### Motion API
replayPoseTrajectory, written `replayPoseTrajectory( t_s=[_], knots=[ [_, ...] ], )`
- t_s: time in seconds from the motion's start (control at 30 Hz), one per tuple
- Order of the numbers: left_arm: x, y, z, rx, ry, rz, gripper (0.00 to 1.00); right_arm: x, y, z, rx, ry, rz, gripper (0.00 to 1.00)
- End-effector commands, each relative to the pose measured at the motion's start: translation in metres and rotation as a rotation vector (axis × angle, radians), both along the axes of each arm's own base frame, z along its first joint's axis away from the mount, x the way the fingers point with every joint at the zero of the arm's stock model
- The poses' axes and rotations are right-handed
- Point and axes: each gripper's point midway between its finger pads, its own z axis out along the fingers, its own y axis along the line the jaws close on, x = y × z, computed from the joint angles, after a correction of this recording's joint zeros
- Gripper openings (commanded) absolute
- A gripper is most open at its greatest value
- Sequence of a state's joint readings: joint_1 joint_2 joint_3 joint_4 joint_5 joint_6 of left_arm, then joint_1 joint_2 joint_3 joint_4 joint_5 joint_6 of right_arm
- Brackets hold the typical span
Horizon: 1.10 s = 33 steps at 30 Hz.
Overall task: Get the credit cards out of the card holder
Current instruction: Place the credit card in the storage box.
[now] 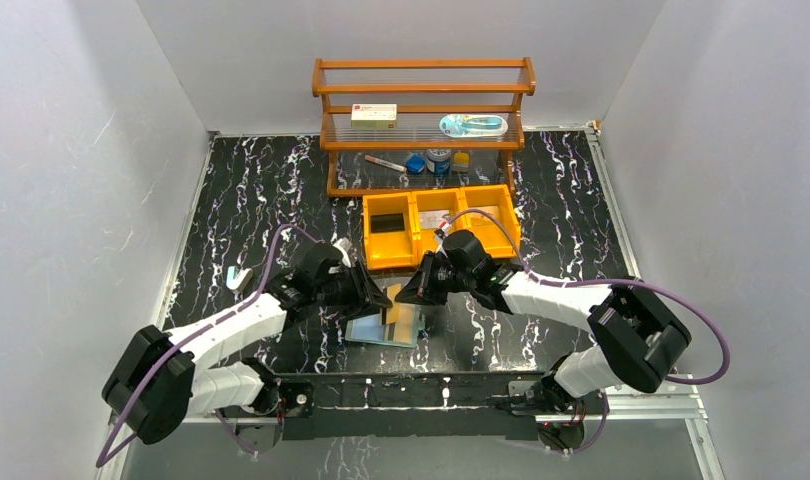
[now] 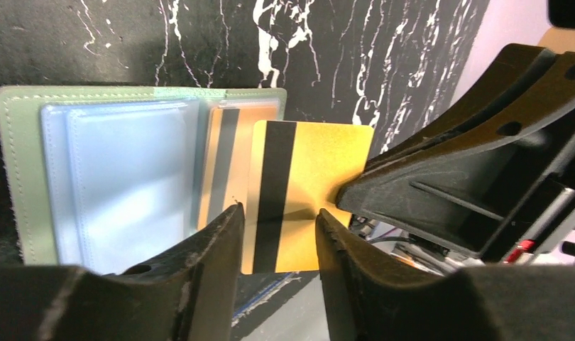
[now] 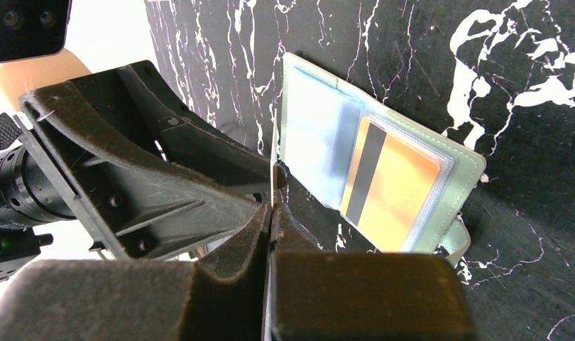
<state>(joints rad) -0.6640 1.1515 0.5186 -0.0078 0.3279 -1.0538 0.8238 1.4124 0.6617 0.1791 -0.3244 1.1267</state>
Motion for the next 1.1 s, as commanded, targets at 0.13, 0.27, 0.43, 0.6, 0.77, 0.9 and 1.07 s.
replayPoseTrajectory(
  t_s=[0.13,0.27,0.43,0.6,0.77,0.9,1.07],
  knots=[
    [0.003,0.012,0.015,0.033,-0.041,0.032,0.56,0.003,0.006,0.017,0.057,-0.035,-0.002,0.08],
    [0.004,0.012,0.016,-0.004,-0.036,0.041,0.57,0.003,0.007,0.021,0.067,-0.04,0.006,0.08],
    [0.006,0.002,0.025,-0.105,-0.043,0.026,0.53,0.001,0.009,0.023,0.085,-0.033,0.011,0.08],
    [0.006,0.008,0.02,-0.136,-0.004,0.062,0.53,0.002,0.01,0.026,0.098,-0.031,0.008,0.08],
    [0.005,0.013,0.017,-0.172,0.008,0.085,0.55,0.002,0.012,0.027,0.107,-0.03,0.012,0.08],
    [0.006,0.01,0.021,-0.185,-0.009,0.062,0.49,0.002,0.013,0.026,0.113,-0.027,0.012,0.08],
    [0.003,0.002,0.024,-0.221,-0.006,0.01,0.42,0.003,0.015,0.024,0.124,-0.018,0.008,0.09]
  ],
)
